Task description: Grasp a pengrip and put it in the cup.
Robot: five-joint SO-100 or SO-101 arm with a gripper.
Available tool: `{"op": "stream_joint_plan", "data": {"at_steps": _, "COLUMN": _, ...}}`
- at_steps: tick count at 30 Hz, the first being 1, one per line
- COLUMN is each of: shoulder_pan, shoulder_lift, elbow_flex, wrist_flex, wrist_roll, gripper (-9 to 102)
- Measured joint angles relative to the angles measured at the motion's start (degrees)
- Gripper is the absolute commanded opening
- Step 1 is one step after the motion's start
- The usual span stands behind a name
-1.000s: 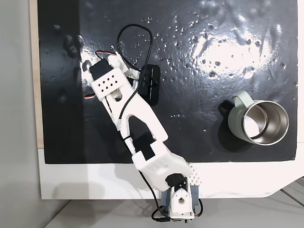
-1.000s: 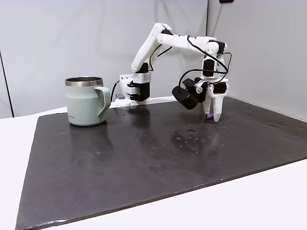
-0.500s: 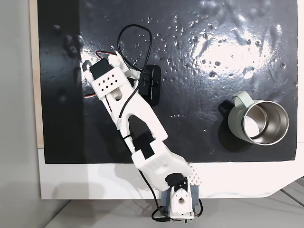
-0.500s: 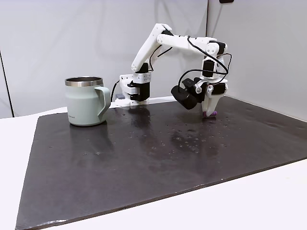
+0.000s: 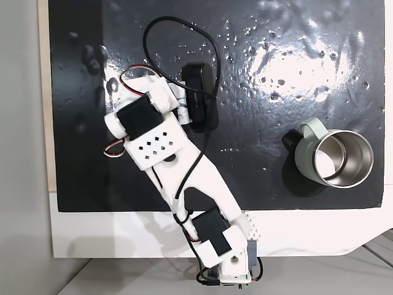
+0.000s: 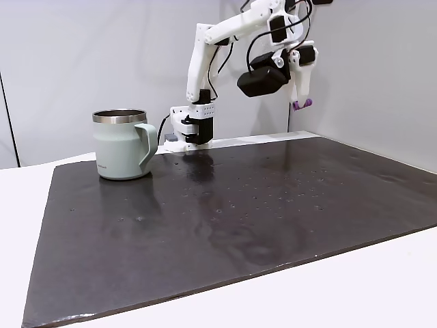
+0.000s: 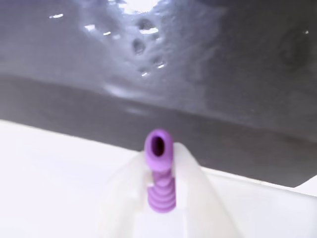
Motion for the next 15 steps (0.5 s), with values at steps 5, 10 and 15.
{"op": "stream_joint_plan", "data": {"at_steps": 5, "shoulder_pan": 4.39, "shoulder_lift": 3.16, "elbow_flex": -3.43, "wrist_flex": 1.93, "wrist_roll": -4.13, "gripper": 0}}
{"op": "stream_joint_plan", "data": {"at_steps": 10, "shoulder_pan": 7.47, "shoulder_lift": 6.68, "elbow_flex": -3.78, "wrist_flex": 2.46, "wrist_roll": -7.56, "gripper": 0}}
{"op": "stream_joint_plan", "data": {"at_steps": 15, "shoulder_pan": 11.69, "shoulder_lift": 13.36, "elbow_flex": 2.37, "wrist_flex": 2.46, "wrist_roll": -10.37, "gripper": 0}}
